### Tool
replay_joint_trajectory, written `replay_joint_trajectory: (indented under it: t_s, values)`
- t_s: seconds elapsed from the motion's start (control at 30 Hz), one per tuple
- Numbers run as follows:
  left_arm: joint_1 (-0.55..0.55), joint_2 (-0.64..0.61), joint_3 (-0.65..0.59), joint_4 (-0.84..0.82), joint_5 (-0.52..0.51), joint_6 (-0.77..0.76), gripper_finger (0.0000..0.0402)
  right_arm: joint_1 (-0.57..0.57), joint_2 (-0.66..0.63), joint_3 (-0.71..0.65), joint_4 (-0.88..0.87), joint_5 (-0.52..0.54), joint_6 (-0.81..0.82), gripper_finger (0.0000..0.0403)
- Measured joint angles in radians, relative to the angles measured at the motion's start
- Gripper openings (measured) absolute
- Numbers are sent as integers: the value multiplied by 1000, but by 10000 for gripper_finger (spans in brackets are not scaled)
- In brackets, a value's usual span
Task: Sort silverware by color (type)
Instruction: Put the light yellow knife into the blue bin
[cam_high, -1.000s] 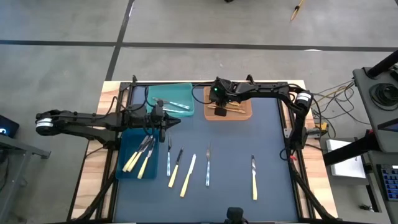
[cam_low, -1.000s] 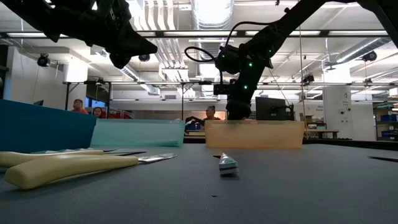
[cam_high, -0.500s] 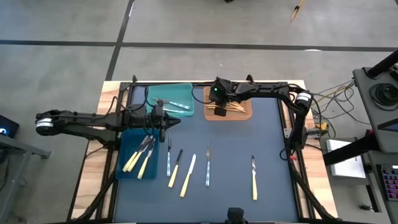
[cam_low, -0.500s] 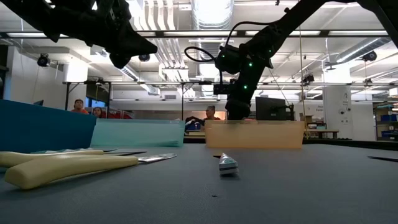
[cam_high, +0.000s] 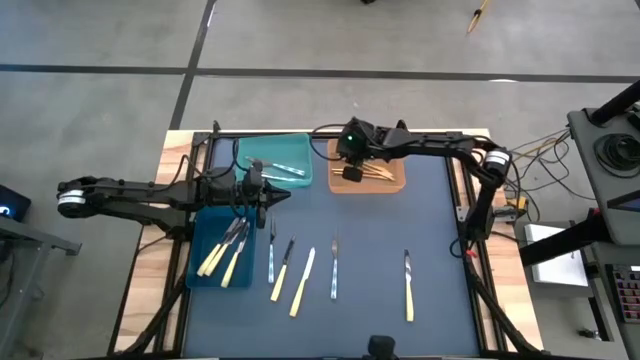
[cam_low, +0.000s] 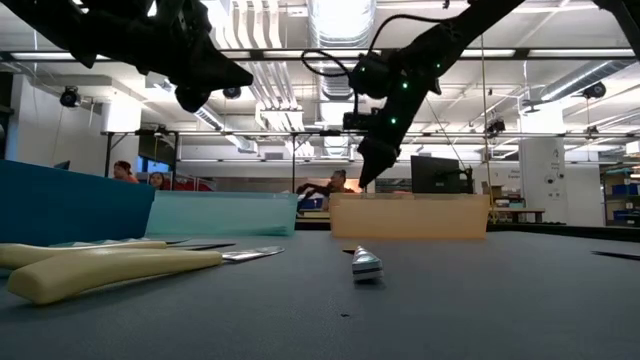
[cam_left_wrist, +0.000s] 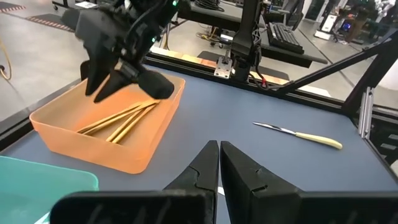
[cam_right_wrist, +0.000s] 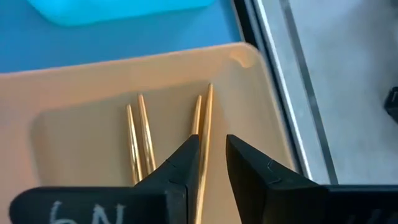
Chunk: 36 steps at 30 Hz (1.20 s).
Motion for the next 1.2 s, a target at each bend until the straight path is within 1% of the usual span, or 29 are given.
replay_joint_trajectory:
  t_s: [0.23,0.4,0.67,0.9,0.97,1.07,1.2]
  values:
    - [0,0,0,0,0,-70,0,26,-68,0,-10,0,28,69]
    - [-10,0,0,0,0,-148,0,81,-116,0,-24,0,29,62]
    - [-70,0,7,-1,-1,-214,0,196,-182,-2,-20,0,42,50]
    - [-130,0,39,1,-47,-242,0,276,-211,-4,-21,0,43,48]
    - [-147,0,39,-1,-46,-285,0,293,-222,-4,-21,0,43,47]
    - [-179,1,39,-27,-50,-393,0,312,-245,-4,-33,0,44,47]
    - [-259,40,39,-67,-86,-554,0,326,-268,-4,-58,0,56,47]
